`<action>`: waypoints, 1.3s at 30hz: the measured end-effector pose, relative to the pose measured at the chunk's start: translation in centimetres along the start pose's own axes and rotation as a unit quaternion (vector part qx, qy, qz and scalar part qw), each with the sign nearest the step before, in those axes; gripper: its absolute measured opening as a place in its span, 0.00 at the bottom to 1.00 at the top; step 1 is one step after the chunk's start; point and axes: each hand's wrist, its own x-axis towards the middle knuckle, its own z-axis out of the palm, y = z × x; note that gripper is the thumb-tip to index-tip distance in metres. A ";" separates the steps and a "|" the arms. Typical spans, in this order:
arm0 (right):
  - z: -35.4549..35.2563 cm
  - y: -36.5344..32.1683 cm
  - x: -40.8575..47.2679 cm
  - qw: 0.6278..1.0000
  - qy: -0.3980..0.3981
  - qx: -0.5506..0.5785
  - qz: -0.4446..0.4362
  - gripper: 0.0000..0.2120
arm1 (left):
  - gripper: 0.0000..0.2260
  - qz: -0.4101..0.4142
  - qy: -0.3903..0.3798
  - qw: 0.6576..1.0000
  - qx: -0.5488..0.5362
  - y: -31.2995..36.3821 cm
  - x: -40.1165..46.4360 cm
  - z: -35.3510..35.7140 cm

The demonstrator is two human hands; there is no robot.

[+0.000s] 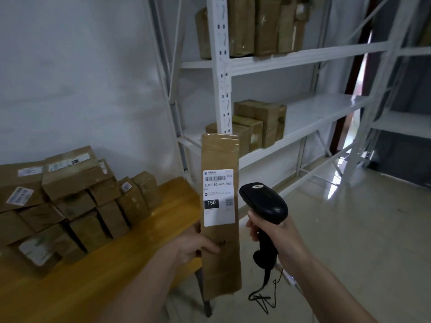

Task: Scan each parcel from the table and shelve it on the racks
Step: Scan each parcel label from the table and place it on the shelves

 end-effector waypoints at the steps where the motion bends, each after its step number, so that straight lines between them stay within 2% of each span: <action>1: -0.8 0.1 0.1 1.000 0.028 -0.002 0.002 0.09 | 0.36 0.000 -0.020 1.000 0.016 0.6 0.2 0.9; 7: -5.6 0.5 1.0 0.992 0.119 0.026 -0.002 0.12 | 0.31 0.014 -0.115 0.992 0.047 5.3 2.9 6.2; 11: -8.8 1.0 2.3 0.984 0.175 0.040 0.005 0.13 | 0.25 0.010 -0.135 0.990 0.036 8.9 6.3 10.0; 17: -13.5 -0.6 6.2 0.974 0.218 0.055 -0.016 0.23 | 0.19 0.001 -0.113 0.993 0.021 15.3 12.9 16.6; 25: -18.5 -3.6 14.7 0.965 0.248 0.044 -0.071 0.24 | 0.21 0.065 -0.112 0.991 0.044 24.5 20.6 22.0; 30: -20.2 -4.3 19.0 0.959 0.265 0.015 -0.101 0.30 | 0.25 0.082 -0.065 0.994 0.006 28.3 25.2 24.1; 33: -21.2 -4.7 21.0 0.959 0.258 0.009 -0.115 0.25 | 0.32 0.072 -0.034 0.996 -0.029 29.6 27.4 25.3; 37: -22.1 -5.3 23.8 0.958 0.254 -0.014 -0.130 0.29 | 0.27 0.063 0.004 0.996 -0.066 31.2 29.8 27.1; 39: -22.7 -5.4 25.5 0.956 0.256 -0.015 -0.141 0.29 | 0.29 0.055 0.020 0.996 -0.074 32.0 31.1 27.9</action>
